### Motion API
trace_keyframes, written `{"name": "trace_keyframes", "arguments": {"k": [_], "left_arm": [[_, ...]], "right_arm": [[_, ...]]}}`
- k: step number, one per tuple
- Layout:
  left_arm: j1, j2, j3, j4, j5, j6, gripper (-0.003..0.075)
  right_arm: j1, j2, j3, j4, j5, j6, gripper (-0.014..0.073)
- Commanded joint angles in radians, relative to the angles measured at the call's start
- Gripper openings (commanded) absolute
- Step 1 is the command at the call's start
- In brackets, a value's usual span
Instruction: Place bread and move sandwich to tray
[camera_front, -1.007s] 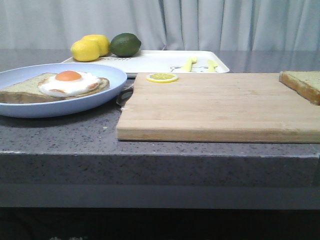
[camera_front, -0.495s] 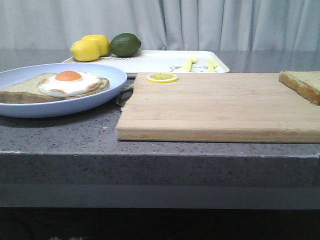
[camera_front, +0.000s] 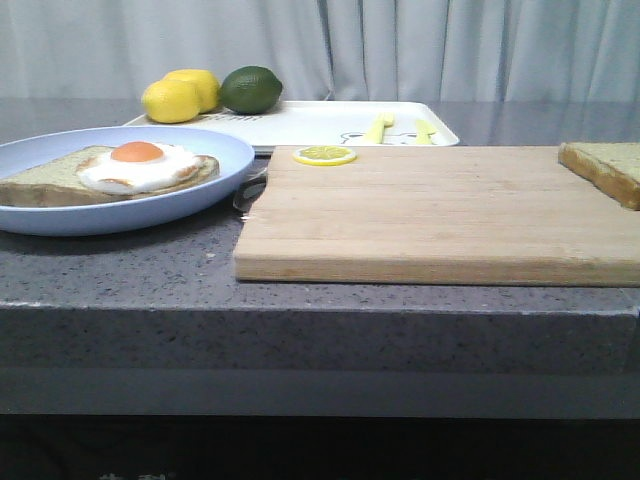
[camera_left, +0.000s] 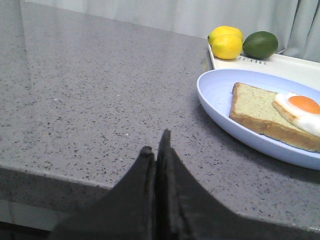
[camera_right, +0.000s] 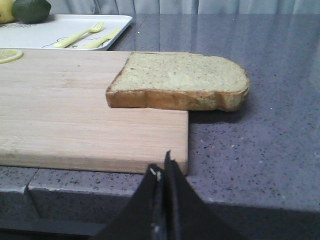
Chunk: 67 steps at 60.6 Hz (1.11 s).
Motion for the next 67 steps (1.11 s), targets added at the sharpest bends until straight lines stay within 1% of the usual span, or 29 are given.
{"name": "trace_keyframes", "arguments": {"k": [1, 19, 31, 35, 41, 48, 51, 56, 62, 67], "left_arm": [[-0.001, -0.021, 0.012, 0.000, -0.080, -0.007, -0.0019], [-0.001, -0.021, 0.012, 0.000, -0.084, -0.007, -0.0019], [-0.001, -0.021, 0.012, 0.000, -0.146, -0.007, -0.0019], [-0.001, -0.021, 0.012, 0.000, -0.195, -0.007, -0.0019], [-0.001, -0.021, 0.012, 0.000, -0.276, -0.007, -0.0019], [-0.001, -0.021, 0.006, 0.000, -0.400, -0.007, -0.0019], [-0.001, -0.021, -0.006, 0.000, -0.431, -0.007, -0.0019], [-0.001, -0.017, -0.058, 0.000, -0.404, -0.007, -0.0019], [-0.004, 0.010, -0.156, 0.000, -0.305, -0.007, -0.0019], [-0.004, 0.078, -0.248, 0.000, -0.200, -0.001, -0.0019]], "right_arm": [[-0.005, -0.015, -0.003, 0.002, -0.078, -0.002, -0.0067], [-0.005, -0.015, -0.003, 0.001, -0.097, -0.002, -0.0067], [-0.004, -0.015, -0.003, 0.003, -0.145, -0.002, -0.0067], [-0.004, -0.015, -0.005, 0.007, -0.167, -0.002, -0.0067], [-0.003, -0.015, -0.033, 0.050, -0.168, -0.002, -0.0067], [-0.003, -0.013, -0.110, 0.069, -0.127, -0.002, -0.0067], [-0.003, -0.012, -0.154, 0.069, -0.101, -0.002, -0.0067], [-0.003, 0.005, -0.234, 0.069, -0.060, -0.002, -0.0067], [-0.003, 0.075, -0.335, 0.069, 0.002, -0.002, -0.0067], [-0.003, 0.166, -0.418, 0.069, 0.049, -0.002, -0.0067]]}}
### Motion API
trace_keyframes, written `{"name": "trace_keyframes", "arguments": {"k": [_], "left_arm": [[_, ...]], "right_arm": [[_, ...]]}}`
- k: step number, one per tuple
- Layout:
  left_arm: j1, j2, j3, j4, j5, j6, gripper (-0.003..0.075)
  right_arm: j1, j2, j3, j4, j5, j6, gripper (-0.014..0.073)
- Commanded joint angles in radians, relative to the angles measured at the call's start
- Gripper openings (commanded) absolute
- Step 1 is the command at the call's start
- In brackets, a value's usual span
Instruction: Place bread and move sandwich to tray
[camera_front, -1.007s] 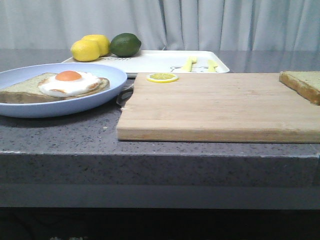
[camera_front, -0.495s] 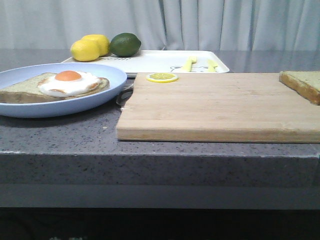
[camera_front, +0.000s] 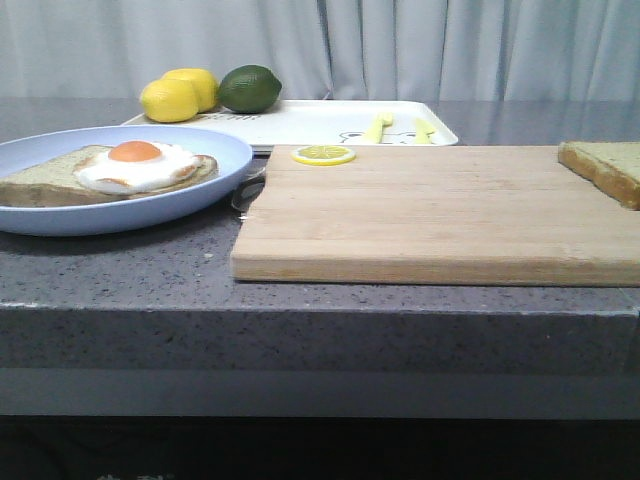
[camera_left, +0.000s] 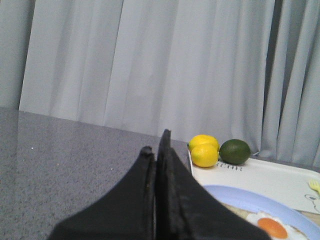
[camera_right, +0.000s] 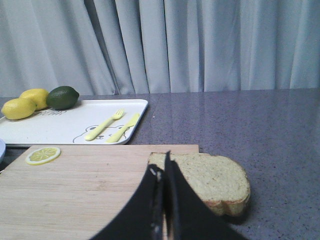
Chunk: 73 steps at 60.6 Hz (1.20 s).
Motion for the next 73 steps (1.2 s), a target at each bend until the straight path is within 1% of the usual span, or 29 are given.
{"name": "trace_keyframes", "arguments": {"k": [1, 6, 11, 19, 26, 30, 32, 34, 36, 38, 39, 40, 44, 46, 48, 50, 52, 56, 62, 66, 73], "left_arm": [[-0.004, 0.077, -0.130, 0.000, 0.026, 0.004, -0.0019], [-0.004, 0.185, -0.210, 0.000, 0.114, 0.027, -0.0019], [-0.004, 0.290, -0.253, 0.000, 0.134, 0.043, -0.0019], [-0.004, 0.422, -0.289, 0.000, 0.096, 0.046, -0.0019], [-0.004, 0.466, -0.291, 0.000, 0.038, 0.046, -0.0019], [-0.004, 0.474, -0.291, 0.000, 0.019, 0.046, -0.0016], [-0.004, 0.474, -0.291, 0.000, 0.009, 0.046, -0.0006], [-0.004, 0.474, -0.291, 0.000, 0.009, 0.046, 0.0022], [-0.004, 0.474, -0.291, 0.000, 0.009, 0.048, 0.0071], [-0.004, 0.474, -0.291, 0.000, 0.009, 0.048, 0.0139], [-0.004, 0.474, -0.291, 0.000, 0.009, 0.048, 0.0188], [-0.004, 0.474, -0.291, 0.000, 0.009, 0.048, 0.0224], [-0.004, 0.476, -0.291, 0.000, 0.009, 0.048, 0.0461], [-0.004, 0.476, -0.291, 0.000, 0.009, 0.048, 0.0544], [-0.004, 0.476, -0.291, 0.000, 0.009, 0.048, 0.0606], [-0.004, 0.476, -0.291, 0.000, 0.009, 0.048, 0.0645], [-0.004, 0.476, -0.291, 0.000, 0.009, 0.048, 0.0664], [-0.004, 0.476, -0.291, 0.000, 0.009, 0.048, 0.0660], [-0.004, 0.476, -0.291, 0.000, 0.009, 0.048, 0.0659], [-0.004, 0.476, -0.291, 0.000, 0.009, 0.048, 0.0659], [-0.004, 0.476, -0.291, 0.000, 0.009, 0.048, 0.0659]], "right_arm": [[-0.003, 0.114, -0.108, 0.006, -0.020, -0.002, -0.0067], [-0.003, 0.220, -0.177, 0.007, -0.003, -0.002, -0.0067], [-0.003, 0.330, -0.220, 0.007, -0.009, -0.002, -0.0067], [-0.003, 0.447, -0.254, 0.007, -0.036, -0.002, -0.0067], [-0.003, 0.478, -0.254, 0.007, -0.069, -0.002, -0.0060], [-0.003, 0.478, -0.253, 0.007, -0.072, -0.002, -0.0021], [-0.003, 0.478, -0.253, 0.007, -0.073, -0.002, 0.0021], [-0.003, 0.478, -0.253, 0.007, -0.072, -0.002, 0.0080], [-0.003, 0.478, -0.252, 0.007, -0.072, -0.002, 0.0156], [-0.003, 0.478, -0.251, 0.007, -0.072, -0.002, 0.0242], [-0.003, 0.478, -0.250, 0.007, -0.071, -0.002, 0.0297], [-0.003, 0.478, -0.250, 0.007, -0.068, -0.002, 0.0335], [-0.003, 0.478, -0.249, 0.007, -0.065, -0.002, 0.0533], [-0.003, 0.478, -0.249, 0.007, -0.065, -0.002, 0.0591], [-0.003, 0.478, -0.249, 0.007, -0.065, -0.002, 0.0633], [-0.003, 0.478, -0.249, 0.007, -0.065, -0.002, 0.0655], [-0.003, 0.478, -0.250, 0.006, -0.065, -0.002, 0.0655], [-0.004, 0.492, -0.262, 0.003, -0.060, -0.002, 0.0643], [-0.024, 0.581, -0.350, -0.008, 0.022, -0.002, 0.0622], [-0.053, 0.669, -0.439, -0.023, 0.116, -0.002, 0.0615], [-0.137, 0.859, -0.654, -0.039, 0.347, -0.002, 0.0615]]}}
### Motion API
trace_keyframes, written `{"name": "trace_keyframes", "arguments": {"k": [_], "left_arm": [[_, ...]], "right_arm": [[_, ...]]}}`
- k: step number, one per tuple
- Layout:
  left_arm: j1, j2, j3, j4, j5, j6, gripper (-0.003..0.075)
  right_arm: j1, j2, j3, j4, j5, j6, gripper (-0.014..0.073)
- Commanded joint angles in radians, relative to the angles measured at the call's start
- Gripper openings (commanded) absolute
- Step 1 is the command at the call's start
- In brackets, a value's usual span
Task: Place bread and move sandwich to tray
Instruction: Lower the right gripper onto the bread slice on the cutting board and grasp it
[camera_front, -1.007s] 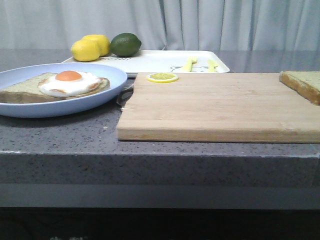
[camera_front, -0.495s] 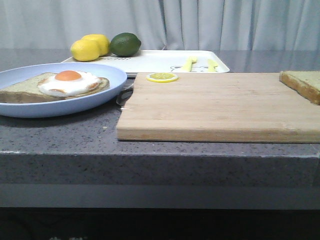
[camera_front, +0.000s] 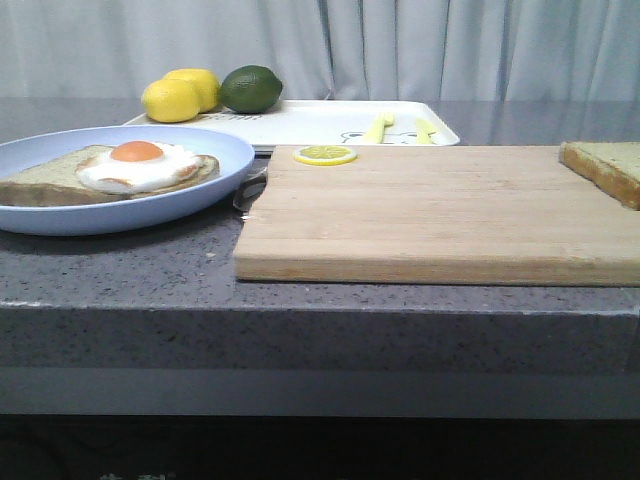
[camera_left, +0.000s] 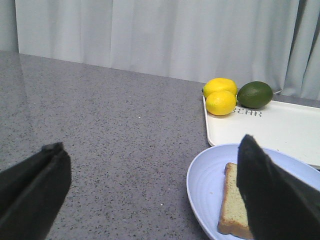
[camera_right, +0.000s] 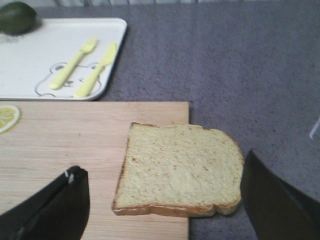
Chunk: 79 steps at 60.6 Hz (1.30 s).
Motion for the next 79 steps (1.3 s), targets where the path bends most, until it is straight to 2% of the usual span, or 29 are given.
{"name": "trace_keyframes", "arguments": {"k": [1, 8, 17, 22, 29, 36, 41, 58, 79], "left_arm": [[-0.004, 0.012, -0.038, 0.000, -0.088, 0.000, 0.0659], [-0.004, 0.012, -0.038, 0.000, -0.088, 0.000, 0.0659], [-0.004, 0.012, -0.038, 0.000, -0.088, 0.000, 0.0659], [-0.004, 0.012, -0.038, 0.000, -0.088, 0.000, 0.0659], [-0.004, 0.012, -0.038, 0.000, -0.088, 0.000, 0.0659], [-0.004, 0.012, -0.038, 0.000, -0.088, 0.000, 0.0659], [-0.004, 0.012, -0.038, 0.000, -0.088, 0.000, 0.0659], [-0.004, 0.012, -0.038, 0.000, -0.088, 0.000, 0.0659], [-0.004, 0.012, -0.038, 0.000, -0.093, 0.000, 0.0659]], "right_arm": [[-0.058, 0.120, -0.164, -0.018, 0.103, -0.002, 0.0615], [-0.133, 0.305, -0.360, -0.016, 0.299, -0.002, 0.0615], [-0.199, 0.495, -0.497, -0.015, 0.471, -0.005, 0.0615], [-0.221, 0.582, -0.559, -0.007, 0.566, -0.043, 0.0615], [-0.245, 0.704, -0.633, 0.092, 0.670, -0.143, 0.0615], [-0.258, 0.790, -0.673, 0.241, 0.694, -0.240, 0.0615], [-0.267, 0.828, -0.678, 0.295, 0.686, -0.279, 0.0615], [-0.329, 0.876, -0.678, 0.307, 0.656, -0.282, 0.0615], [-0.331, 0.920, -0.678, 0.362, 0.701, -0.321, 0.0615]]}}
